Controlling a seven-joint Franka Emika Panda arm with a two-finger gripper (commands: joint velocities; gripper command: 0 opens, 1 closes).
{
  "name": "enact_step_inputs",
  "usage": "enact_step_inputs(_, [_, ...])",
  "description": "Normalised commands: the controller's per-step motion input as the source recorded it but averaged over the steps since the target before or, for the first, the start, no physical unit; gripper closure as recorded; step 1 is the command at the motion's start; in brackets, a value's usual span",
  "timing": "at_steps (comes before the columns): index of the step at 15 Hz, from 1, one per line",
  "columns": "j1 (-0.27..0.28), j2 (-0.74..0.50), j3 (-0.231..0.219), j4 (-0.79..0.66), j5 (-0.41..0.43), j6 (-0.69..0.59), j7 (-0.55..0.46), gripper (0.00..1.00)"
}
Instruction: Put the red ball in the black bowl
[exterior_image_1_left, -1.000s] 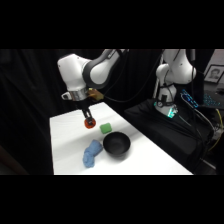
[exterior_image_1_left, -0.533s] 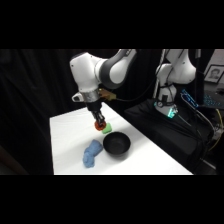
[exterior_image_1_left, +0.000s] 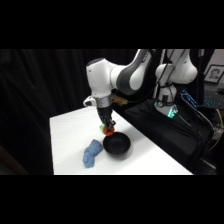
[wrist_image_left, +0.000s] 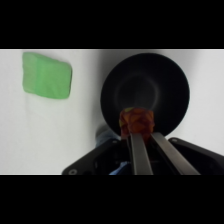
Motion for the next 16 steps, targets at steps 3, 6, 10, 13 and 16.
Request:
enact_step_inputs(3, [0.033, -0.2, 0.066, -0.32, -0.016, 0.31, 0.06, 0.96])
enact_step_inputs(6, [0.025, -0.14, 0.065, -0.26, 0.013, 0.28, 0.05, 0.95])
enact_step_inputs(10, [0.025, -0.05, 0.057, -0.16, 0.018, 0.29, 0.03, 0.96])
enact_step_inputs(13, [0.015, 0.04, 0.033, -0.06, 0.01, 0.25, 0.04, 0.96])
enact_step_inputs(16, [0.017, 0.08, 0.023, 0.01, -0.017, 0.15, 0.06, 0.59])
